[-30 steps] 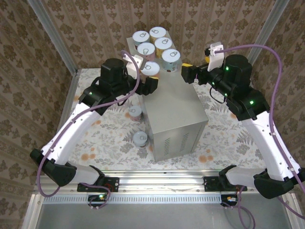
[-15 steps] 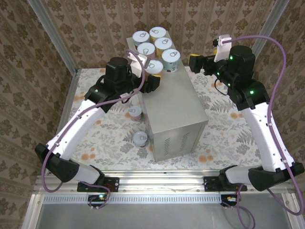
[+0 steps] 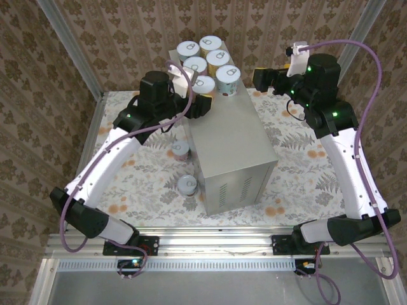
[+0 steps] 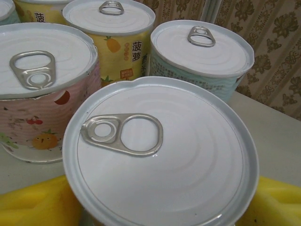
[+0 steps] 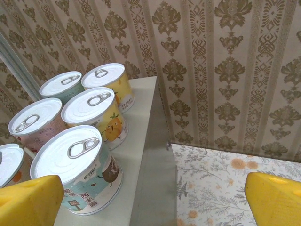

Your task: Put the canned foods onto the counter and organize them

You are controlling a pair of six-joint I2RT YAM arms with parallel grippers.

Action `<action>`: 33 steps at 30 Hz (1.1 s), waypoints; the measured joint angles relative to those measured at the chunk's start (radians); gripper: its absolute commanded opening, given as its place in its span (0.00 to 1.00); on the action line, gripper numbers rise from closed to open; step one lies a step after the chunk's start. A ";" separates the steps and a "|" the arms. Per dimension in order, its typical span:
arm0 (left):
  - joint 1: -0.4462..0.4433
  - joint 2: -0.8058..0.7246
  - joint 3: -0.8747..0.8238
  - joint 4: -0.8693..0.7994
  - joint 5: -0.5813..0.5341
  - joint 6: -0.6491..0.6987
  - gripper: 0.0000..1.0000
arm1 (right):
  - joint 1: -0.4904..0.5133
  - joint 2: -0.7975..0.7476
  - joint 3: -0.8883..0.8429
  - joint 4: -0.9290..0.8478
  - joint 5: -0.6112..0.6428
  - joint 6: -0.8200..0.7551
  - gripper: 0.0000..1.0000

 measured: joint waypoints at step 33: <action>0.019 0.041 0.030 -0.004 0.032 0.000 0.82 | -0.006 0.002 0.000 -0.015 -0.017 0.000 1.00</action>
